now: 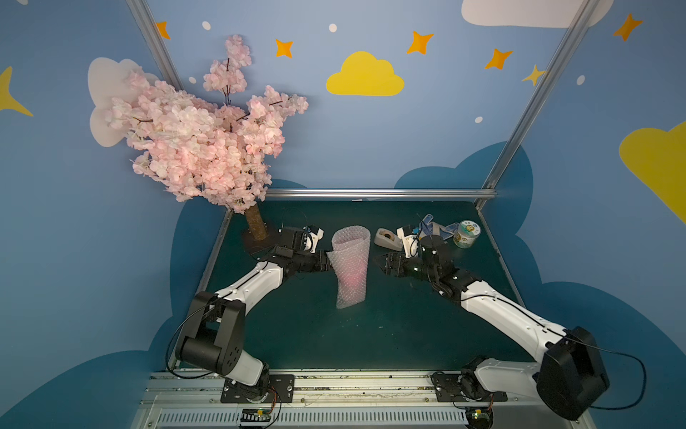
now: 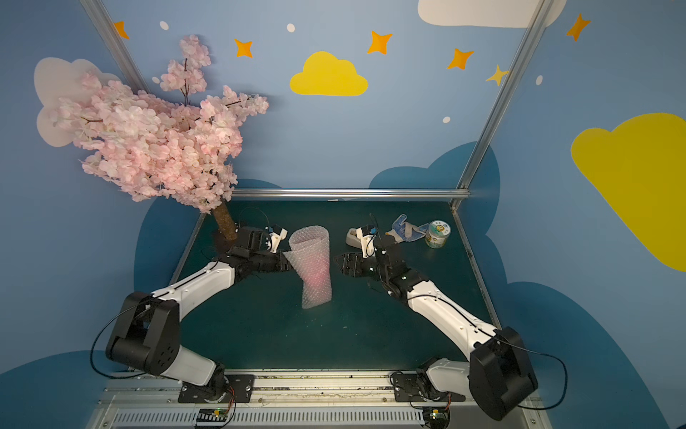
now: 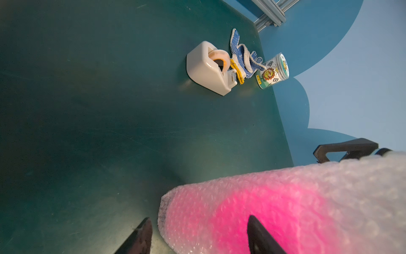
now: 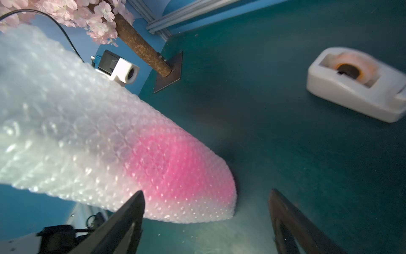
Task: Wrap wine glasses in bubble wrap
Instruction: Place the bubble wrap at the center of the board, then wrap the wine glass in bubble wrap.
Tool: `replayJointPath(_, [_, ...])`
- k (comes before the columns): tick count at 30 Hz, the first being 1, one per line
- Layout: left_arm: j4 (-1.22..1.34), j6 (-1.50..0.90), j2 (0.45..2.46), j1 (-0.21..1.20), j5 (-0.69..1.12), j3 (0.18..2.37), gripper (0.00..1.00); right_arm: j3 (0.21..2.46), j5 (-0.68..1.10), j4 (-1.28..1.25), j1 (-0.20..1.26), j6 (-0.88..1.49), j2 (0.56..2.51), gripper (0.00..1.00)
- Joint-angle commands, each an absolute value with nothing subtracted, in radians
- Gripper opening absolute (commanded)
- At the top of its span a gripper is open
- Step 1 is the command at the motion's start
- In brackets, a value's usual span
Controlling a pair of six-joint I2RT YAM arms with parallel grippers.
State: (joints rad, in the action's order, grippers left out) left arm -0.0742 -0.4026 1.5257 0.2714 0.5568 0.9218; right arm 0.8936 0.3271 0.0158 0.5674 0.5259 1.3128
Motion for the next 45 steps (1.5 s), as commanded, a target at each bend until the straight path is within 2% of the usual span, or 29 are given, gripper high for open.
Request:
replayJointPath(1, [-0.057, -0.376, 1.536, 0.276, 0.558, 0.936, 0.68, 0.988, 0.486, 0.07, 0.533, 0.631, 1.387, 0.87])
replayJointPath(7, [-0.044, -0.368, 1.538, 0.276, 0.556, 0.931, 0.67, 1.018, 0.632, -0.129, 0.5, 0.699, 1.46, 0.88])
replayJointPath(13, [-0.041, -0.368, 1.559, 0.276, 0.555, 0.951, 0.67, 1.035, 0.727, -0.111, 0.537, 0.632, 1.514, 0.85])
replayJointPath(26, [-0.062, -0.35, 1.545, 0.288, 0.542, 0.963, 0.66, 1.073, 0.584, 0.187, 0.631, 0.398, 1.571, 0.84])
replayJointPath(36, [-0.114, -0.31, 1.524, 0.323, 0.511, 0.986, 0.66, 1.165, 0.521, 0.31, 0.66, 0.385, 1.661, 0.8])
replayJointPath(45, [-0.416, -0.318, 1.457, 0.311, 0.241, 1.096, 0.7, 1.316, 0.384, 0.605, 0.719, 0.288, 1.748, 0.77])
